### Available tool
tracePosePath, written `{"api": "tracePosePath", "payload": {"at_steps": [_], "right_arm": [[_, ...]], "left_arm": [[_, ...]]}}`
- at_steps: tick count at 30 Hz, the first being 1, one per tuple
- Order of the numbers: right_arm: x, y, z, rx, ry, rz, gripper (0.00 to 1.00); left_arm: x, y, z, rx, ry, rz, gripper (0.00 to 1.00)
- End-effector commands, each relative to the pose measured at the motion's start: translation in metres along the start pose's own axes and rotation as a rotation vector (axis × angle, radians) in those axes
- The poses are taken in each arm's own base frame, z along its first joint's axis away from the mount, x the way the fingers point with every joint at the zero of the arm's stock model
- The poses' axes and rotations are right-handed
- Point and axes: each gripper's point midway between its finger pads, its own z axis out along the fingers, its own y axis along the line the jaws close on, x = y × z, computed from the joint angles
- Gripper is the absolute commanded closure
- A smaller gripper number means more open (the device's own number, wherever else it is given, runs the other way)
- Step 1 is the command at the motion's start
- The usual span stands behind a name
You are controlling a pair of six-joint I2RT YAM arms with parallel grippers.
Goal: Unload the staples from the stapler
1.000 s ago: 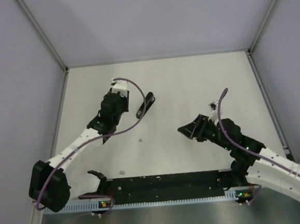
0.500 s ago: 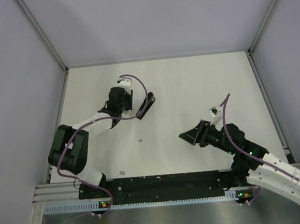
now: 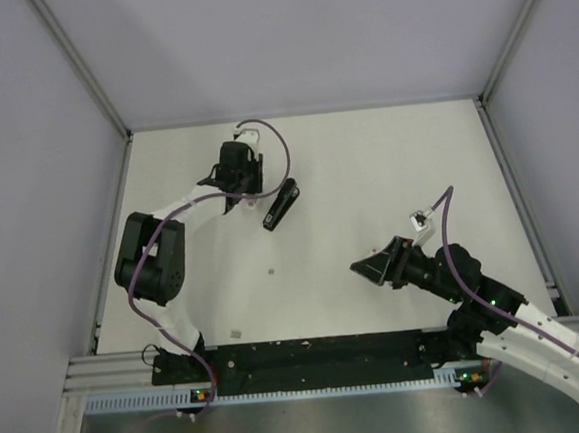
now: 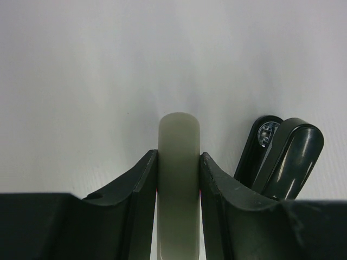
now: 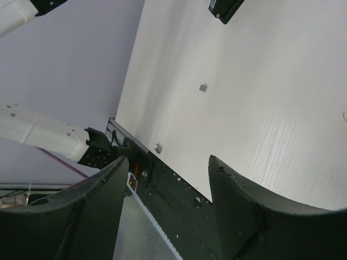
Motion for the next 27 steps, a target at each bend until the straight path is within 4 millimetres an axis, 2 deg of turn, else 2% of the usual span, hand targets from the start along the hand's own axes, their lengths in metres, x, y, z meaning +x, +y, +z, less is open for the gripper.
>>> {"api": "tracePosePath", "payload": {"at_steps": [1,11,12,14,16,17,19,23,27], "right_arm": [[0.000,0.001,-0.001,-0.008,-0.001,-0.004,0.39],[0.000,0.001,-0.002,-0.007,0.001,0.005,0.38],[0.000,0.002,-0.002,-0.007,0.001,0.008,0.38],[0.000,0.001,-0.001,-0.005,0.000,0.010,0.38],[0.001,0.000,-0.001,-0.003,0.003,0.012,0.38],[0.001,0.000,-0.001,-0.003,0.006,0.012,0.37],[0.001,0.001,0.000,-0.004,0.007,0.012,0.37],[-0.001,0.000,0.001,0.017,0.008,-0.017,0.36],[-0.007,0.000,0.007,0.057,0.024,-0.093,0.33]], "left_arm": [[0.008,-0.002,0.006,0.017,0.132,-0.042,0.64],[0.054,0.003,0.010,0.000,0.358,-0.075,0.57],[0.054,0.004,0.009,0.001,0.357,-0.072,0.54],[0.056,0.004,0.007,0.003,0.352,-0.063,0.38],[0.058,-0.003,0.004,0.047,0.355,-0.070,0.32],[0.055,-0.004,0.003,0.056,0.345,-0.066,0.27],[0.049,-0.008,-0.003,0.077,0.326,-0.068,0.01],[0.017,-0.011,-0.029,0.099,0.227,-0.074,0.01],[-0.019,-0.004,-0.075,0.068,0.099,-0.093,0.01]]}}
